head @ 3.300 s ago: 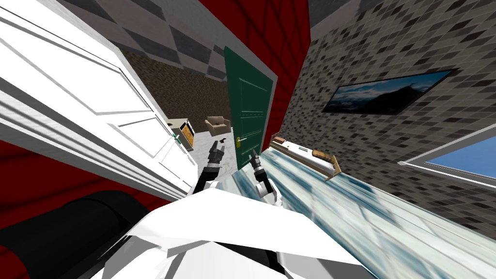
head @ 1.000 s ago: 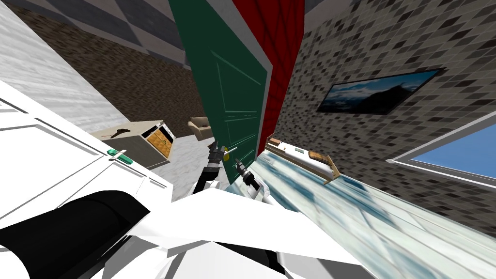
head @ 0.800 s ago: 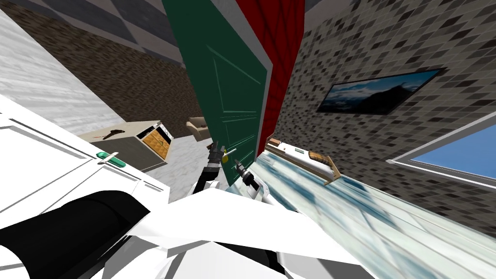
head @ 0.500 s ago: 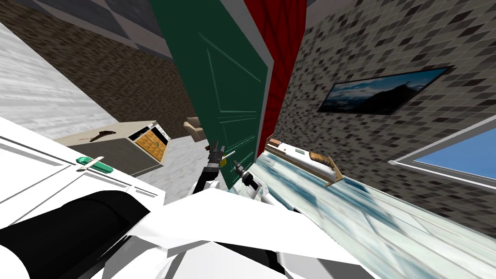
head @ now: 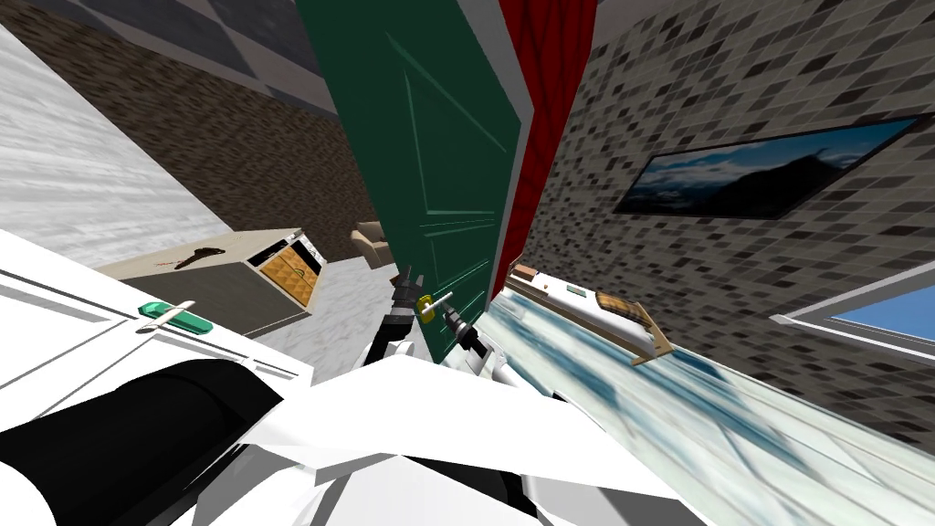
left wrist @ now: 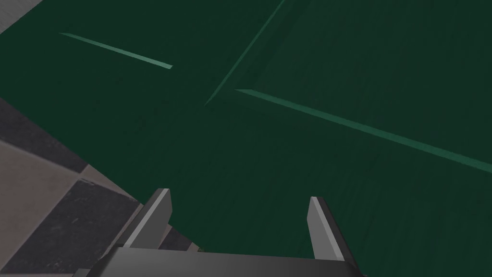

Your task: Push the door open

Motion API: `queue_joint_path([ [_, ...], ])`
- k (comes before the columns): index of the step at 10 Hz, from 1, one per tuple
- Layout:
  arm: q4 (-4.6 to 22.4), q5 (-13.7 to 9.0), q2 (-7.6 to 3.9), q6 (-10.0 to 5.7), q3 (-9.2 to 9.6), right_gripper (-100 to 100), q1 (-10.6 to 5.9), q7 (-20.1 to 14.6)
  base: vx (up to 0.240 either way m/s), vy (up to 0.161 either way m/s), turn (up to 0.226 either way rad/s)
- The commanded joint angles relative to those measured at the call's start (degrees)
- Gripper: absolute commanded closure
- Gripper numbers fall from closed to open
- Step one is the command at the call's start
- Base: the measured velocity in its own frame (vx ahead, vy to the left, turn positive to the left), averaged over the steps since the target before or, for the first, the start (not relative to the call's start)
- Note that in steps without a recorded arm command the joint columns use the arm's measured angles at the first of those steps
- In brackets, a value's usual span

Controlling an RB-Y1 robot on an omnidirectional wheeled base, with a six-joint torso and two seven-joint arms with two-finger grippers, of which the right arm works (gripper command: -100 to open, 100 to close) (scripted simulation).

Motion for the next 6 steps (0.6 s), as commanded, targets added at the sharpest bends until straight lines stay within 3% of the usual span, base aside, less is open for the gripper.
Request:
queue_joint_path([
  [1, 0.4, 0.1, 0.39, -0.03, -0.38, -100, 0.10, 0.2, 0.127, 0.155, 0.033],
  [4, 1.2, 0.2, 1.32, -0.15, -0.96, -100, 0.17, 0.5, 0.097, 0.139, 0.035],
  [5, 1.0, 0.1, 1.13, -0.13, -0.86, -100, 0.15, 0.5, 0.041, 0.065, -0.004],
  [6, 1.0, 0.1, 1.13, -0.13, -0.86, 100, 0.15, 0.5, -0.006, -0.009, 0.000],
])
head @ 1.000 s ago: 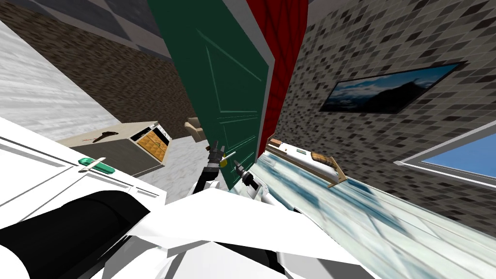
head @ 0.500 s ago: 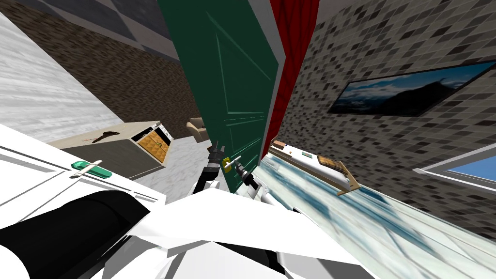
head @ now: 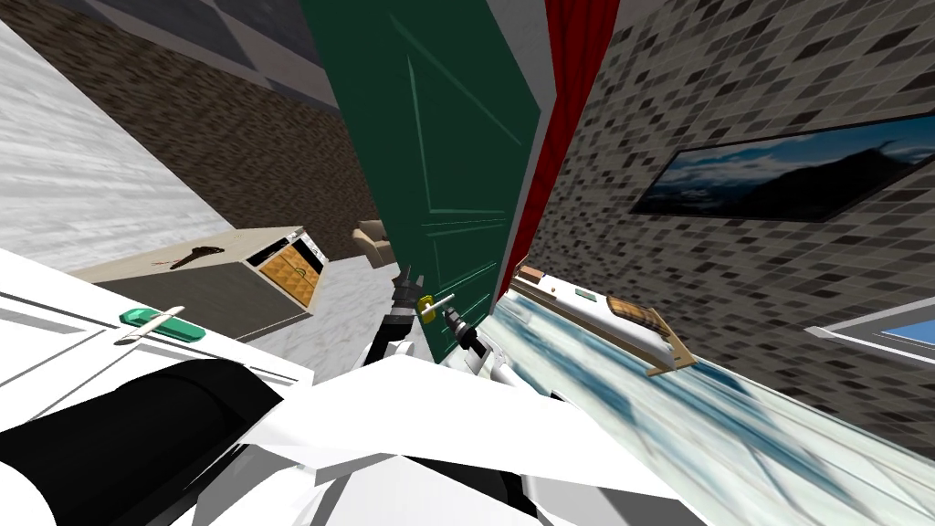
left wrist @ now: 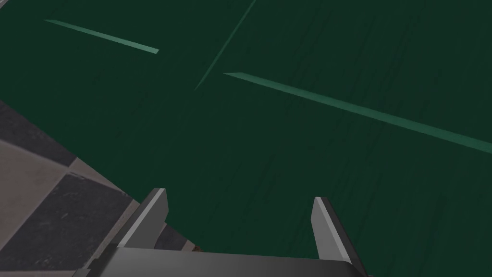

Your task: Push the door open

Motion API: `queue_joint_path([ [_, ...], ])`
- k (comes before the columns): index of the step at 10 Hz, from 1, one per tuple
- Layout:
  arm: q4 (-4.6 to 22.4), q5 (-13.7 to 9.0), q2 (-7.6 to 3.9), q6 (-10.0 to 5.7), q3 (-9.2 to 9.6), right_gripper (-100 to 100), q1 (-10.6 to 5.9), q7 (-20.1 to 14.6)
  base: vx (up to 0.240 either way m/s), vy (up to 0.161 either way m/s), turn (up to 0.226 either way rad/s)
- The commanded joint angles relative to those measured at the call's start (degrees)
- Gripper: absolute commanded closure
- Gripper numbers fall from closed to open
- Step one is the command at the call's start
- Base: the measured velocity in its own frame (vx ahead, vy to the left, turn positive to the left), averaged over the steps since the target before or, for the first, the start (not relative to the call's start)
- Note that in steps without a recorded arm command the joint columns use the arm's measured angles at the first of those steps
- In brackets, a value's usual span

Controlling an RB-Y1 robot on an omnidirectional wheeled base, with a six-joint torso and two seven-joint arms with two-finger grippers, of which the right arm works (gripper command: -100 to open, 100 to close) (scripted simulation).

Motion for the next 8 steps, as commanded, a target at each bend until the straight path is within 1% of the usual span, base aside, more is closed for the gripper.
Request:
queue_joint_path([
  [1, 0.0, 0.0, -0.03, 0.00, 0.01, 100, 0.01, 0.0, -0.015, -0.025, 0.004],
  [5, 0.0, 0.0, -0.03, 0.00, 0.01, 100, 0.01, 0.0, -0.006, -0.011, 0.000],
  [6, 0.3, 0.0, -0.51, 0.38, -1.31, -100, 0.04, 0.5, -0.128, -0.035, -0.133],
  [7, 0.4, 0.1, -0.43, 0.54, -1.88, -100, 0.04, 0.7, -0.222, -0.041, -0.095],
  [8, 0.6, 0.1, -0.07, 0.77, -2.66, -100, 0.05, 1.0, -0.232, -0.056, -0.108],
])
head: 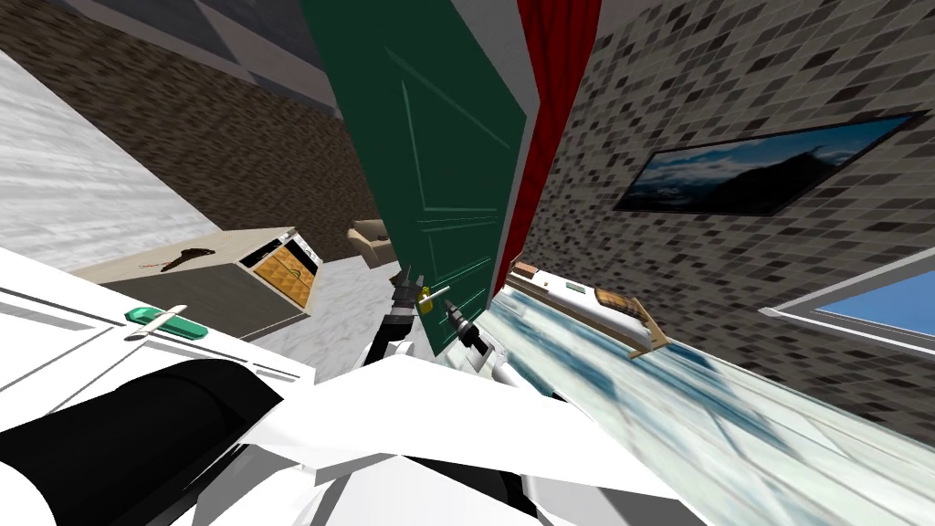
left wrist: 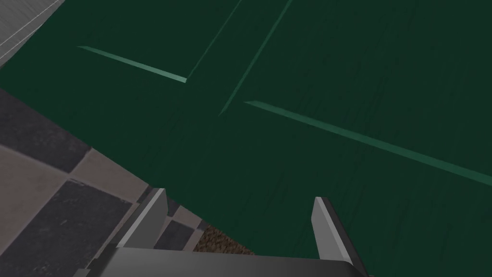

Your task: Push the door open

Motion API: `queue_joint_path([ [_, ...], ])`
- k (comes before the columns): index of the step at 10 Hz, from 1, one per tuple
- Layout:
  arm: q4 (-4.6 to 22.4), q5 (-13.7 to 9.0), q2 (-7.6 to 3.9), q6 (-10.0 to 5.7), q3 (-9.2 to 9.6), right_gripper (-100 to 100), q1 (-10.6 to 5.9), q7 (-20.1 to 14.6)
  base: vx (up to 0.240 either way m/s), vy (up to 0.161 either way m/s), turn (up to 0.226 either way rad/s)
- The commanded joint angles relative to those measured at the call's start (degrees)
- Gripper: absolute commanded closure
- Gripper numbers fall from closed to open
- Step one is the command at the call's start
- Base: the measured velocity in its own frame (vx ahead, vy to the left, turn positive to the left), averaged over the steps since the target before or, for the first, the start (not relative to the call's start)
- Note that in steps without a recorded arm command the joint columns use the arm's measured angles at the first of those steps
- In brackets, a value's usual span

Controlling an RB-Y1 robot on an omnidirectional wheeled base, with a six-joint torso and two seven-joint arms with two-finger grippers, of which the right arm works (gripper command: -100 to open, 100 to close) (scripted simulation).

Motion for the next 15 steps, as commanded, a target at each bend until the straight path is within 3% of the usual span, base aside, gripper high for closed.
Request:
queue_joint_path([
  [1, 0.0, 0.0, 0.00, 0.00, 0.00, -100, 0.00, 0.0, -0.100, -0.029, -0.020],
  [4, 0.4, 0.1, -0.34, 0.30, -0.66, -100, -0.12, 0.4, 0.073, 0.099, 0.025],
  [6, 0.8, 0.1, -0.03, 0.39, -1.07, -100, -0.26, 0.6, 0.122, 0.161, 0.027],
  [9, 1.4, 0.2, 1.53, 0.54, -1.76, -100, -0.49, 0.9, 0.110, 0.157, 0.024],
  [10, 1.1, 0.2, 1.14, 0.58, -1.62, -100, -0.34, 0.8, 0.052, 0.053, 0.001],
  [11, 1.1, 0.2, 1.14, 0.58, -1.62, 100, -0.34, 0.8, -0.008, -0.005, -0.004],
  [15, 1.1, 0.2, 1.14, 0.58, -1.62, 100, -0.34, 0.8, -0.013, -0.015, 0.001],
])
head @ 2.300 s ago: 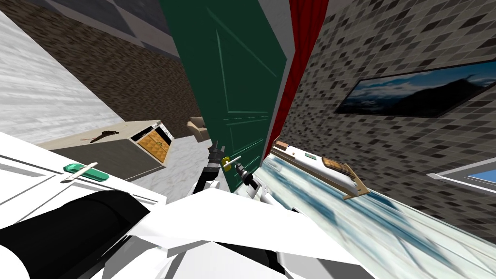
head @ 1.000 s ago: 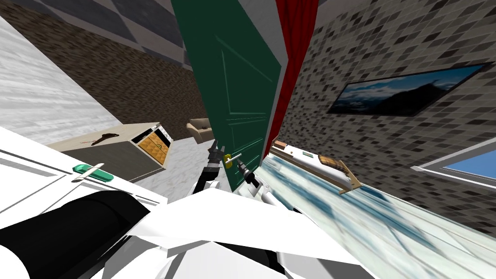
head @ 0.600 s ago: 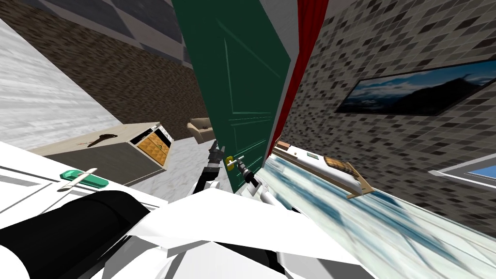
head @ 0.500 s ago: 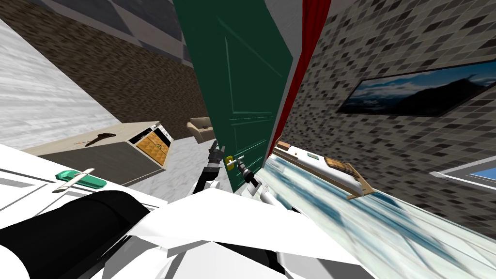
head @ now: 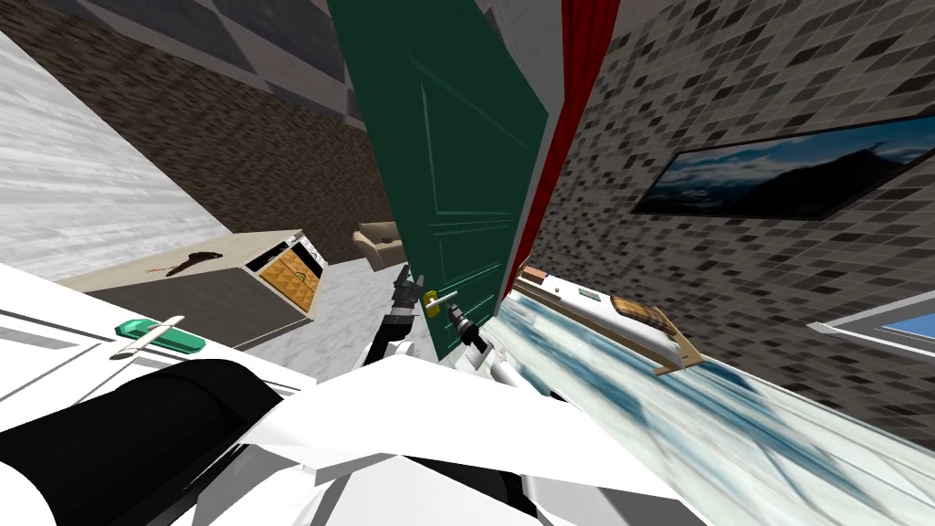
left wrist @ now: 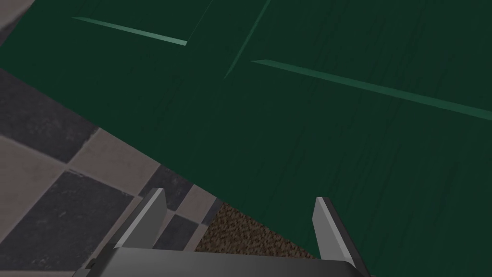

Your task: Push the door open

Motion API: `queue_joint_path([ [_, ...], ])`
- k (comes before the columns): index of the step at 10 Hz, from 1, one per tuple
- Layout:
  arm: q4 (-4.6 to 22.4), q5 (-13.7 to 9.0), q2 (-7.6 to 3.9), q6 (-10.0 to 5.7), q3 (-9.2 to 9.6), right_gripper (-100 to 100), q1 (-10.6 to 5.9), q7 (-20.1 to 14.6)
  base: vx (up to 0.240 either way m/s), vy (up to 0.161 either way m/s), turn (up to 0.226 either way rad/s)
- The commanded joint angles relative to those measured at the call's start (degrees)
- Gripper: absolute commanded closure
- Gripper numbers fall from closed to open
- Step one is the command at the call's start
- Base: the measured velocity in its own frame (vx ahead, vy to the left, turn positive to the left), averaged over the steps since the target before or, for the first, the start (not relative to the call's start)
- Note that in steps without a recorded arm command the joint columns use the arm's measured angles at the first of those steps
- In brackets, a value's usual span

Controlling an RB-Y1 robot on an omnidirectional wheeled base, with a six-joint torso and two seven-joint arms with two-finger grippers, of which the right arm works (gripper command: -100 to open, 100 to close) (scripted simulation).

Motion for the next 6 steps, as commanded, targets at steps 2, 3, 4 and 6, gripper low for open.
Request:
queue_joint_path([
  [2, 0.2, -0.1, -0.93, 0.00, -1.22, -100, 0.22, 0.4, -0.071, -0.011, -0.066],
  [3, 0.2, -0.1, -0.87, 0.00, -1.75, -100, 0.32, 0.6, -0.215, -0.068, -0.150],
  [4, 0.3, -0.1, -0.58, 0.00, -2.25, -100, 0.41, 0.7, -0.198, -0.072, -0.070],
  [6, 0.1, -0.1, -0.22, 0.05, -2.51, -100, 0.56, 0.8, -0.161, -0.040, -0.050],
])
